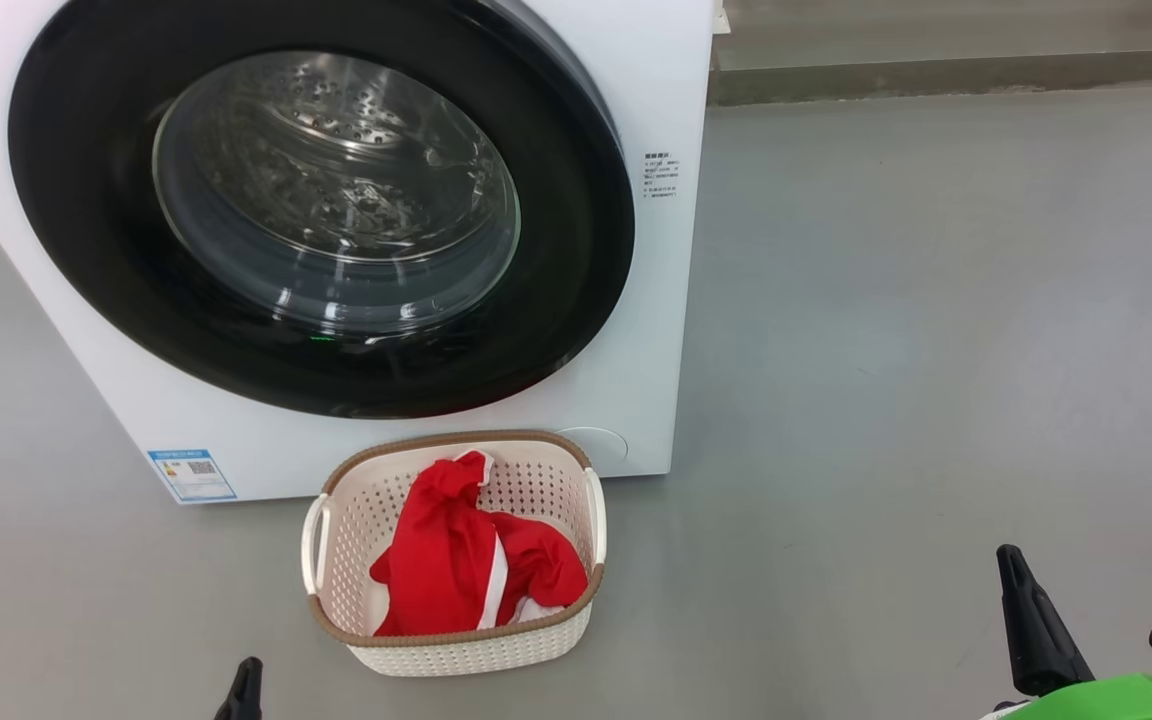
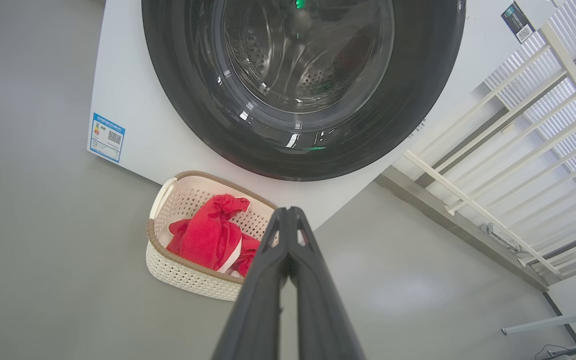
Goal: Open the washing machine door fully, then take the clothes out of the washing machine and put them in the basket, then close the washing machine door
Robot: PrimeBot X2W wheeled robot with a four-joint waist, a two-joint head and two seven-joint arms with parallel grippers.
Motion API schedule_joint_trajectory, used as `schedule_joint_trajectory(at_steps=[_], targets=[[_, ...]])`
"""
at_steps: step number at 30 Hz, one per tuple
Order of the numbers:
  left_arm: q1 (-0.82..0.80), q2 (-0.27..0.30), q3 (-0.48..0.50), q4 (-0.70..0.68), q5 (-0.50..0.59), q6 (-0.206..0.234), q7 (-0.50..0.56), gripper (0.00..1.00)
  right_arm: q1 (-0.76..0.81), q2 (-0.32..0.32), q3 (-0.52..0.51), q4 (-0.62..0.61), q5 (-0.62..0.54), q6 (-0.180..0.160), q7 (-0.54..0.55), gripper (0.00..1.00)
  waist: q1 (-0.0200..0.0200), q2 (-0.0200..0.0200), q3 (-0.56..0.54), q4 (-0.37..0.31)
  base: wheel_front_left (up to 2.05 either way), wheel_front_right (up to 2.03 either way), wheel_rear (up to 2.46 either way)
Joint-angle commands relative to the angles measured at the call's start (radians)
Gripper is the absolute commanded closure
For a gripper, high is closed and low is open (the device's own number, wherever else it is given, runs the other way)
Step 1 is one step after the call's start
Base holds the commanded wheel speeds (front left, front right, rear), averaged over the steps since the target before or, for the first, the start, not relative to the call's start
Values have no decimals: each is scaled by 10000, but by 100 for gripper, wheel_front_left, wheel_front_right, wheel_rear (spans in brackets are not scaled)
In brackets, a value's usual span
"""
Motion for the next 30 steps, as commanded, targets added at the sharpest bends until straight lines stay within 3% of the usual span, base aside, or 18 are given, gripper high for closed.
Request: schedule_joint_trajectory(at_steps=[1,30], targets=[[-485,89,264,-144,-282,-112,58,100,-490,-179,69,-202,311,-4,105,100,-1,0,10,7,0,0,0],[-1238,-353,790,451,-2928,-602,850,100,-1109,-262,76,118,3531,-7,903,100,-1,0,181,119,0,0,0]])
